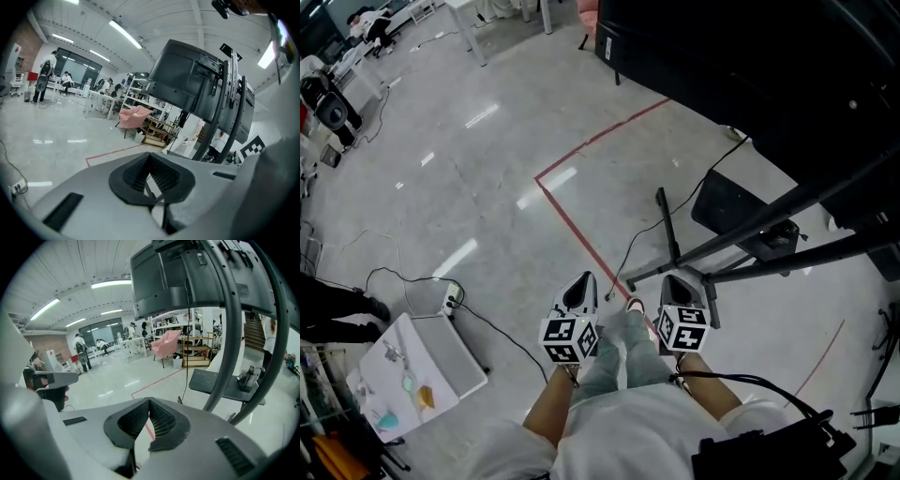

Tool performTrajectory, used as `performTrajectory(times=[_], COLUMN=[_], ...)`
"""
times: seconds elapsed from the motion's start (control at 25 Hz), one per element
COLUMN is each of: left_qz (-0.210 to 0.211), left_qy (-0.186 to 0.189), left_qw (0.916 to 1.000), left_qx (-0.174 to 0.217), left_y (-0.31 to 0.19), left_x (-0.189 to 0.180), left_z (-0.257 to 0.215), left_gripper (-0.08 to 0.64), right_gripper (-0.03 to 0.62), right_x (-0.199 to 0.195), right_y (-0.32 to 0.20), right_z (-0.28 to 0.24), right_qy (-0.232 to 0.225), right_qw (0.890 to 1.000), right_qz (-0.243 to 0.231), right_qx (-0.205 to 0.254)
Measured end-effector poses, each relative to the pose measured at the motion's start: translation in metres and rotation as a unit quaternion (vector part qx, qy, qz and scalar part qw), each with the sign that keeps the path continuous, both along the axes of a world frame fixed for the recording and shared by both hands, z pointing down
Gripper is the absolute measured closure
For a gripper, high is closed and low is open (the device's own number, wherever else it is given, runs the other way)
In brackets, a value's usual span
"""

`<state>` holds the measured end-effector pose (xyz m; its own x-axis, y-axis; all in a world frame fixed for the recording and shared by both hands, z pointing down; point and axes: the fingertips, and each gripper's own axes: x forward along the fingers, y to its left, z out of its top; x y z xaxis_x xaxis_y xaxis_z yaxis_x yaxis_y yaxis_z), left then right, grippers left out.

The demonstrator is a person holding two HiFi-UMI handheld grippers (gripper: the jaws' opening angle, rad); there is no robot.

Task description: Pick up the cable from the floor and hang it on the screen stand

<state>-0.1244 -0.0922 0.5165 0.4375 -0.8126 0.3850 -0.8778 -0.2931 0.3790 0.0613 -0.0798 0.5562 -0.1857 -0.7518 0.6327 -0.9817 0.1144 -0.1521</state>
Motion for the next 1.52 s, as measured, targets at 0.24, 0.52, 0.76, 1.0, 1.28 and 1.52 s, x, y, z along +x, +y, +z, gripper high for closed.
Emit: performTrajectory(times=[0.24,0.52,0.76,1.0,1.28,1.52], left_qz=[0.04,0.09,0.118,0.139,0.217,0.267], left_qy=[-0.017,-0.034,-0.043,-0.038,-0.051,-0.092], left_qw=[0.9989,0.9946,0.9916,0.9895,0.9745,0.9582], left_qx=[-0.018,-0.039,-0.03,-0.001,0.025,0.044], left_y=[-0.033,-0.055,-0.085,-0.138,-0.185,-0.222], left_x=[0.042,0.073,0.111,0.154,0.206,0.232], left_z=[0.031,0.116,0.239,0.374,0.524,0.625], left_gripper=[0.557,0.557,0.557,0.554,0.489,0.435], right_gripper=[0.574,0.574,0.574,0.574,0.574,0.574], right_x=[0.026,0.046,0.071,0.103,0.137,0.145], right_y=[-0.026,-0.045,-0.065,-0.091,-0.114,-0.144], right_z=[0.027,0.107,0.209,0.328,0.476,0.554], right_qy=[-0.006,-0.007,-0.009,-0.015,-0.026,-0.038], right_qw=[1.0,0.999,0.998,0.996,0.992,0.992], right_qz=[0.015,0.024,0.053,0.088,0.119,0.119], right_qx=[-0.015,-0.041,-0.042,-0.028,-0.014,0.021])
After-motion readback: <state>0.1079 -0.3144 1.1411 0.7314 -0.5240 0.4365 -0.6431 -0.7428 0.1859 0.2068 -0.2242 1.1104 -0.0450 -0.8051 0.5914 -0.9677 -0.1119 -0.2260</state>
